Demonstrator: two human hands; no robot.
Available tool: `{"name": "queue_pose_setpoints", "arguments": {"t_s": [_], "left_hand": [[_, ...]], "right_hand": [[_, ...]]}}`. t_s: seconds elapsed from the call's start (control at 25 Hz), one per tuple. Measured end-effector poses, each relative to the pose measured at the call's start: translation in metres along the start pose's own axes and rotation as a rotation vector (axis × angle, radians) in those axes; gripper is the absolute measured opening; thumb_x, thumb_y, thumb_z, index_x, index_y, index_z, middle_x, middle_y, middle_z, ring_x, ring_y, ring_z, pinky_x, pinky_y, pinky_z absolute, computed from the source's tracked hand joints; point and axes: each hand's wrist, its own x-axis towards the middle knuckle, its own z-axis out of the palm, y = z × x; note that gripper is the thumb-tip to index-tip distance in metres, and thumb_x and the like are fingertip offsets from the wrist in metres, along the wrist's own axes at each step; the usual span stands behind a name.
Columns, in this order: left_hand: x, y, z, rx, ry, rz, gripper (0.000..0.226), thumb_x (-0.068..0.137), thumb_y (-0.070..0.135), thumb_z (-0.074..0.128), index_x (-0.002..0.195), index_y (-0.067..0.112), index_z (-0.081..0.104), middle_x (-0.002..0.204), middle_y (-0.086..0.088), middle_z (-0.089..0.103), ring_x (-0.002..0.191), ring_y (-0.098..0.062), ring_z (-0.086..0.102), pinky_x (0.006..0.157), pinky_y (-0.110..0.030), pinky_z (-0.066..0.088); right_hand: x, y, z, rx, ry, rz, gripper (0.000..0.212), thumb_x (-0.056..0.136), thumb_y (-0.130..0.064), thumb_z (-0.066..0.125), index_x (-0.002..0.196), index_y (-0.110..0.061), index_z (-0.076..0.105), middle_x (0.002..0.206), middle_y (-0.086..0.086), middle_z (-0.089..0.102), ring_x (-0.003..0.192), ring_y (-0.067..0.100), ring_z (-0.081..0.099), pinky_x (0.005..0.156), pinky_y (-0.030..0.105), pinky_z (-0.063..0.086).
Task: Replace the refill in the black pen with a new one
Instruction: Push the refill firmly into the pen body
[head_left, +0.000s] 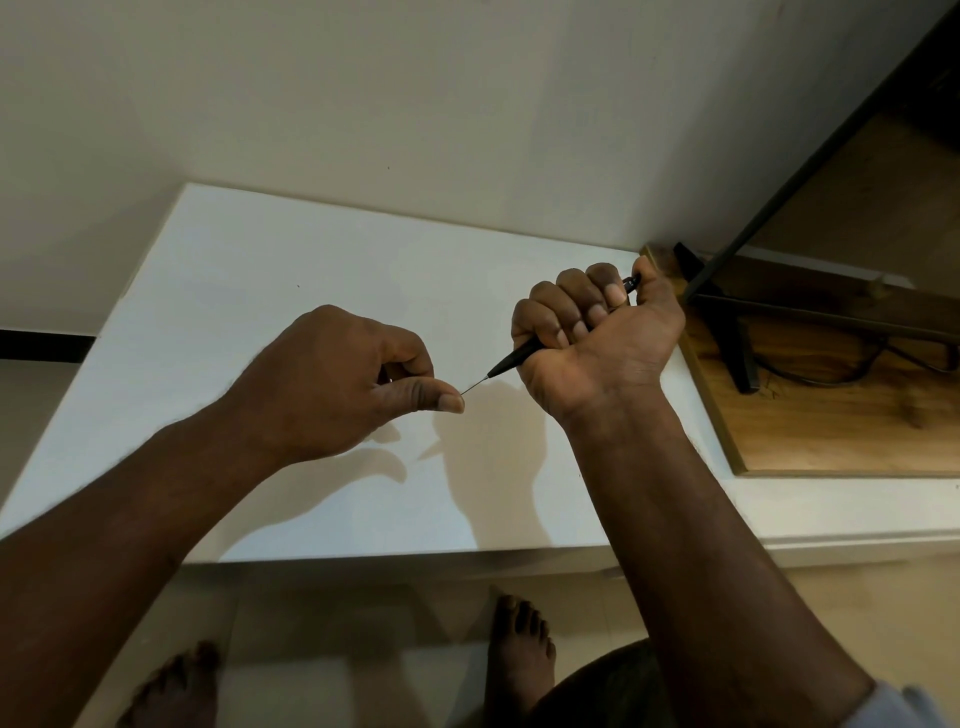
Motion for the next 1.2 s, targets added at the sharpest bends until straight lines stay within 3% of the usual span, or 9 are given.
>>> {"name": "queue_pose_setpoints", "arguments": {"t_s": [0.4, 1.2], "left_hand": [[0.0004, 0.0004, 0.0024, 0.023, 0.003, 0.019, 0.07, 0.067, 0.094, 0.042, 0.078, 0.033, 0.075, 0.061, 0.014, 0.068, 0.06, -0.001, 0.063, 0.056, -0.028, 0.049], [0.0004, -0.0009, 0.0063, 0.058, 0.039, 0.047, 0.066, 0.071, 0.092, 0.042, 0.074, 0.034, 0.073, 0.054, 0.017, 0.062, 0.056, -0.001, 0.06, 0.051, -0.022, 0.035]], "right_hand": [[0.0, 0.0013, -0.0007, -0.007, 0.001, 0.011, 0.05, 0.099, -0.045, 0.045, 0.056, -0.02, 0.035, 0.051, -0.007, 0.022, 0.039, 0.01, 0.017, 0.042, 0.021, 0.014], [-0.0028, 0.0083, 0.0, -0.025, 0.005, 0.028, 0.052, 0.098, -0.045, 0.047, 0.055, -0.019, 0.035, 0.052, -0.006, 0.023, 0.039, 0.012, 0.017, 0.041, 0.021, 0.015]]}}
